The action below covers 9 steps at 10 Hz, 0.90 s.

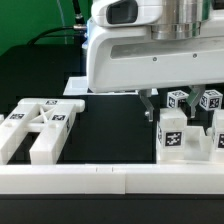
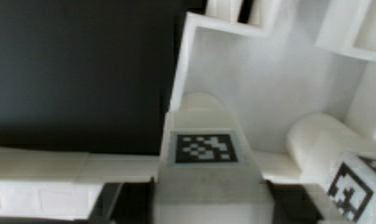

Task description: Assemble chair

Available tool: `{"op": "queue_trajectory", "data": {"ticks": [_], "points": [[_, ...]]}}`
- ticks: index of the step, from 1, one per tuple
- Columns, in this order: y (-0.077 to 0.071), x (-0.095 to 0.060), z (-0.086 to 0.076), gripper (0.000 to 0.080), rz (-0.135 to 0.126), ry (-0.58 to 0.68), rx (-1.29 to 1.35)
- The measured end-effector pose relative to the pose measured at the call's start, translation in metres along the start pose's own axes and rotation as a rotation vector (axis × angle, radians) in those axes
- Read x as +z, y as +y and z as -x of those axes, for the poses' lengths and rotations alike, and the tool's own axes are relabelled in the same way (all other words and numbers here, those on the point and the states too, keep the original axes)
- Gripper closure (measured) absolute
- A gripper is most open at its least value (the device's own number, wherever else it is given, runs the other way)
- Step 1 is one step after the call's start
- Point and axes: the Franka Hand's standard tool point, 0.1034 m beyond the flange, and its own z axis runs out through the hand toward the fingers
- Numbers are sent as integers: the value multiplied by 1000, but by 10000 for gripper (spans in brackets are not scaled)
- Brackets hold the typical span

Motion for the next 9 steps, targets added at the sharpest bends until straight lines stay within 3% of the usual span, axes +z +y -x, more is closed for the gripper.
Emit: {"op": "queue_trajectory", "data": {"ticks": [4, 8, 9], "points": [[-1, 1, 6, 509, 1, -12, 304], [7, -1, 11, 501, 33, -27, 476], [6, 0, 11, 425, 32, -28, 476]]}}
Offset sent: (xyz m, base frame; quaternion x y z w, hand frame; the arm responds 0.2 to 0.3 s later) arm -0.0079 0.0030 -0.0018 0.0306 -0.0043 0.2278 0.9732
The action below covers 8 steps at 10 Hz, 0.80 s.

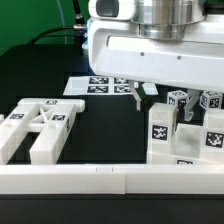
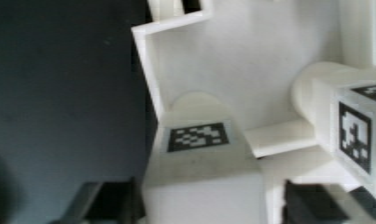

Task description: Assemble chair

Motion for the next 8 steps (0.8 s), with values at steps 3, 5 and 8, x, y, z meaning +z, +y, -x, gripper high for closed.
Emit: {"op": "queue_trajectory", "data": {"ticks": [3, 5, 8], "points": [[-3, -2, 2, 179, 1, 3, -27], [-5, -6, 9, 151, -2, 5, -78], [-1, -8, 17, 151, -3, 3, -81]]}}
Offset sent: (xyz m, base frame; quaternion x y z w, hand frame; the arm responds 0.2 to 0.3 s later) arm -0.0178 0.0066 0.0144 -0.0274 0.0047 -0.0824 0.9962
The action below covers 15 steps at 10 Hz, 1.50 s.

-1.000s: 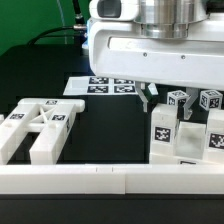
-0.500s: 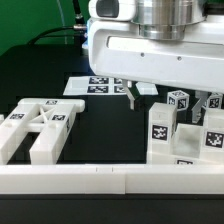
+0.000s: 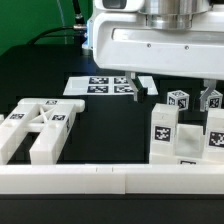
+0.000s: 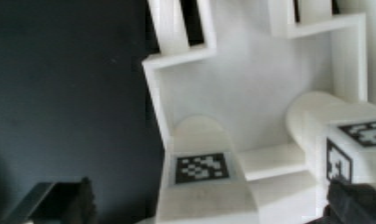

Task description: Assemble chair

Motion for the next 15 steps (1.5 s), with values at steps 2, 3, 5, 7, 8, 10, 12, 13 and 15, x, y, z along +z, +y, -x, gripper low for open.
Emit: {"op": "queue_trajectory", "data": {"ticks": [2, 3, 5, 7, 8, 10, 12, 13, 15], "points": [[0, 1, 0, 151, 1, -1, 0], [0, 1, 0, 151, 1, -2, 0], [4, 4, 8, 151, 3, 16, -73], [10, 13, 23, 151, 6, 21, -86], [9, 12, 21, 151, 4, 24, -85], [10, 16, 21, 151, 5, 27, -94], [15, 31, 23, 151, 16, 22, -103], [17, 38, 22, 151, 20, 19, -104], [16, 45, 20, 151, 24, 17, -106]]}}
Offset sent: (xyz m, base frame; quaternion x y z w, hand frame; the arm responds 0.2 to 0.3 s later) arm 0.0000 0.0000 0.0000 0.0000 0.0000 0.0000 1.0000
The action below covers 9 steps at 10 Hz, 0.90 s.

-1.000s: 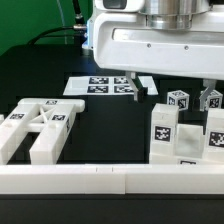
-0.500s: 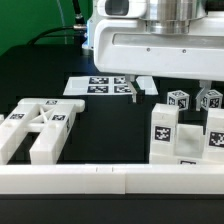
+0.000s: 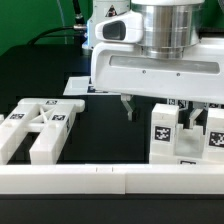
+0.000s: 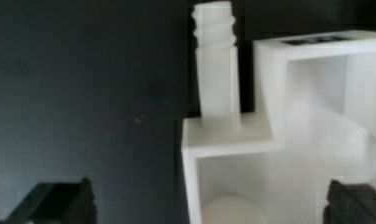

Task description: Assemble chair

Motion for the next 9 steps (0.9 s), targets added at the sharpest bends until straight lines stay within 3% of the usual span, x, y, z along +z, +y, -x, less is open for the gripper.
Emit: {"op": "queue_trajectory", "data": {"ticks": [9], "points": [[6, 32, 1, 174, 20, -20, -13]]}}
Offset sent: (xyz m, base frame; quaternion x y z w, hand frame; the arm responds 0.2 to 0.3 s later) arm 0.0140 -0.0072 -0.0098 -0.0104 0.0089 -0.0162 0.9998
